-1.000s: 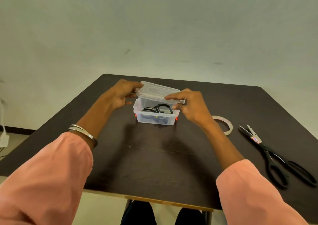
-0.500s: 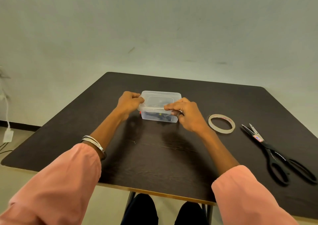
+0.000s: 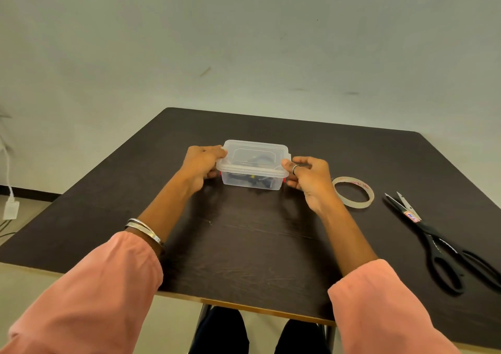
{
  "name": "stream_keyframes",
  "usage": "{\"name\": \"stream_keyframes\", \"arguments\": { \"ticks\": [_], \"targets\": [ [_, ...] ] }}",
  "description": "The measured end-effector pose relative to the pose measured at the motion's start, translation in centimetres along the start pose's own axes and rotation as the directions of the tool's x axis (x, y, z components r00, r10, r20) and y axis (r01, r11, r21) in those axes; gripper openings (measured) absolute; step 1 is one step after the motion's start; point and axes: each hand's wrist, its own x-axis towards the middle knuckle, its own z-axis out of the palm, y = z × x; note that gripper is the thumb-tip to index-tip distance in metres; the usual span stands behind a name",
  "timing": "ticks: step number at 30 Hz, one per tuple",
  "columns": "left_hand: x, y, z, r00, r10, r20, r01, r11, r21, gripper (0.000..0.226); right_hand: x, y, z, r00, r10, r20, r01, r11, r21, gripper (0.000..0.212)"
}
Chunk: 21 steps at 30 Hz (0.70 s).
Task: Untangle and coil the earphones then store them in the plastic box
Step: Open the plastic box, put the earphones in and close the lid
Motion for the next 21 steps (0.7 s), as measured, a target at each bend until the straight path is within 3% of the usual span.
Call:
{"name": "stream_keyframes", "arguments": {
  "ticks": [7, 11, 16, 21],
  "targets": [
    [-1.1, 0.8, 0.0, 0.984, -0.167, 0.054, 0.173, 0.975, -0.139, 0.022, 0.3, -0.7, 0.0, 0.984, 0.174, 0.027, -0.173, 0.984, -0.035, 0.039],
    [-1.3, 0.9, -0.3, 0.98, -0.196, 0.027, 0.198, 0.966, -0.165, 0.021, 0.1, -1.0, -0.1, 0.971, 0.219, 0.1, -0.225, 0.973, 0.058, 0.037],
    [-1.1, 0.4, 0.0, 0.987, -0.111, -0.115, 0.094, 0.985, -0.142, 0.039, -0.1, -0.7, 0.1, 0.974, 0.21, 0.079, -0.217, 0.972, 0.093, 0.032],
    [-1.4, -0.1, 1.3, 0.963, 0.073, -0.259, -0.062, 0.997, 0.051, 0.019, 0.2, -0.6, 0.4, 0.991, 0.108, -0.079, -0.108, 0.994, 0.005, 0.032]
  ]
}}
